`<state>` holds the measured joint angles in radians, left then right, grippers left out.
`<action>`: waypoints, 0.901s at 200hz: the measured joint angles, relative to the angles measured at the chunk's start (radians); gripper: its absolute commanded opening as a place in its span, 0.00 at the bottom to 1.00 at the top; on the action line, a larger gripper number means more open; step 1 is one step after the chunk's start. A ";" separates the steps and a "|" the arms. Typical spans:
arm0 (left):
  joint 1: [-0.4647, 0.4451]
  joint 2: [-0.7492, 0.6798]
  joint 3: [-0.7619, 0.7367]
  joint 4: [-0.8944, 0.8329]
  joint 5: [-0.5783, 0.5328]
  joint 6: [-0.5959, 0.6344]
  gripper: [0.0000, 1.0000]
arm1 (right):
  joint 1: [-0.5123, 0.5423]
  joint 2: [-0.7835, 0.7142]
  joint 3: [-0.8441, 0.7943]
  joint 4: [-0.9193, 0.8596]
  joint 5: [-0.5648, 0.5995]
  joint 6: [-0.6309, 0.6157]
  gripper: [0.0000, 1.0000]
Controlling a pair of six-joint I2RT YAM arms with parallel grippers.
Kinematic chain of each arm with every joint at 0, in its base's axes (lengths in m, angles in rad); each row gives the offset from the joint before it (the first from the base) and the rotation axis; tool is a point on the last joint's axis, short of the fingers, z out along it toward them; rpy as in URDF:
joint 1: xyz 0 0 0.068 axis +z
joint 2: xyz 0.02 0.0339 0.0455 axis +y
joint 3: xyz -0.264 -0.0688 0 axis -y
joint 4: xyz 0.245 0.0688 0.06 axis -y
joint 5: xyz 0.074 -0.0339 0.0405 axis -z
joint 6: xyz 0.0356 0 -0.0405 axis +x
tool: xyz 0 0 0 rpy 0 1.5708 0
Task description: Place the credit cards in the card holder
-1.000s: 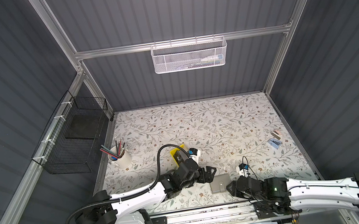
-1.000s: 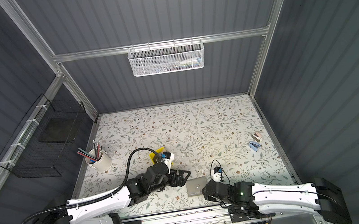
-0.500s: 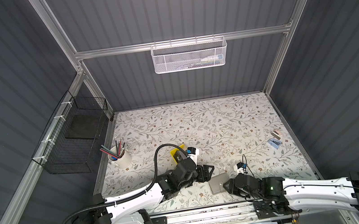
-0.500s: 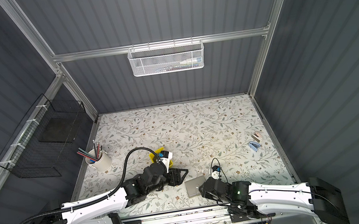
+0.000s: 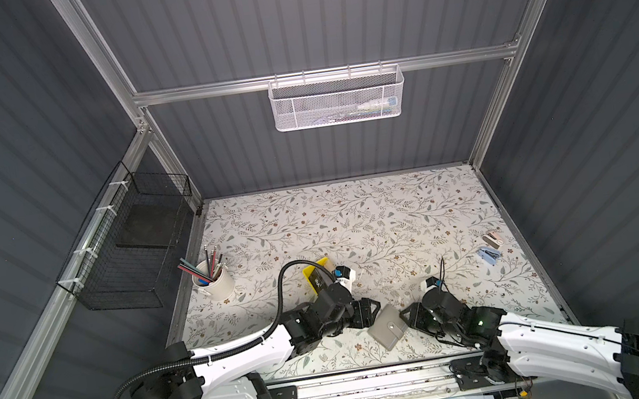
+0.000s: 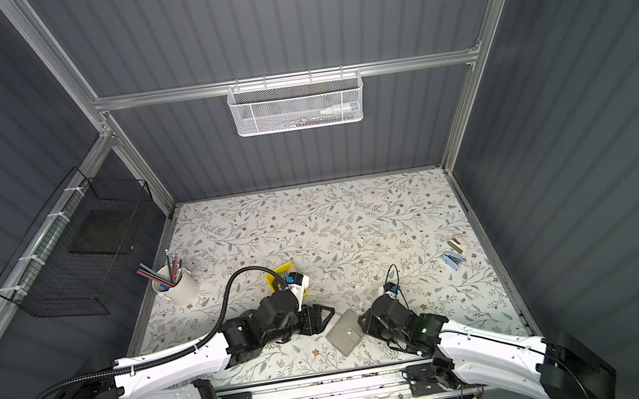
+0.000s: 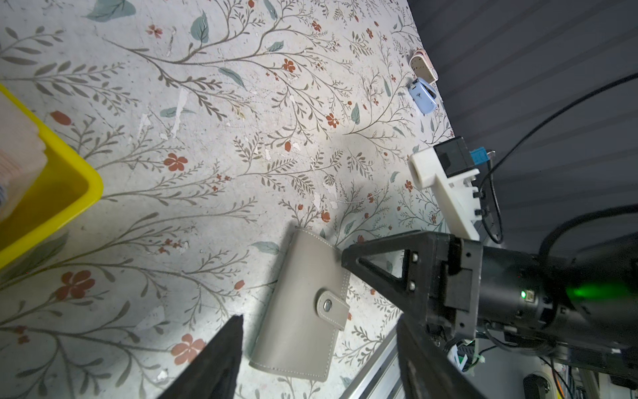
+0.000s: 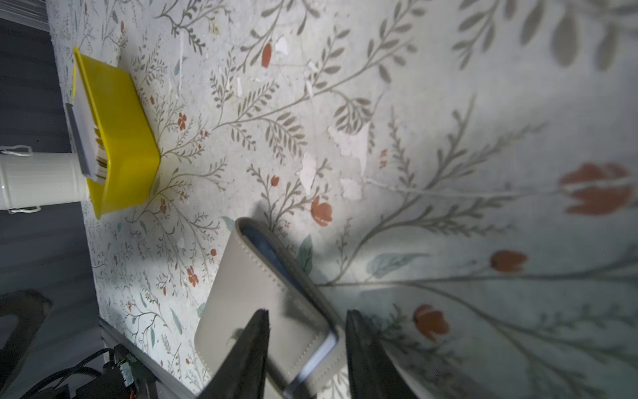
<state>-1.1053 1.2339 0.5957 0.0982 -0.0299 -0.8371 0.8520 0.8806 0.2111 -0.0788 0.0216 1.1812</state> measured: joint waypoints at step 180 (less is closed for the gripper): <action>0.000 0.230 -0.019 0.084 0.100 -0.076 0.68 | 0.203 0.025 0.106 -0.211 -0.022 0.066 0.42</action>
<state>-1.1057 1.4635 0.5766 0.1822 0.0696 -0.9134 1.0546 0.9054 0.3168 -0.2901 -0.0002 1.2469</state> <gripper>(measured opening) 0.674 0.428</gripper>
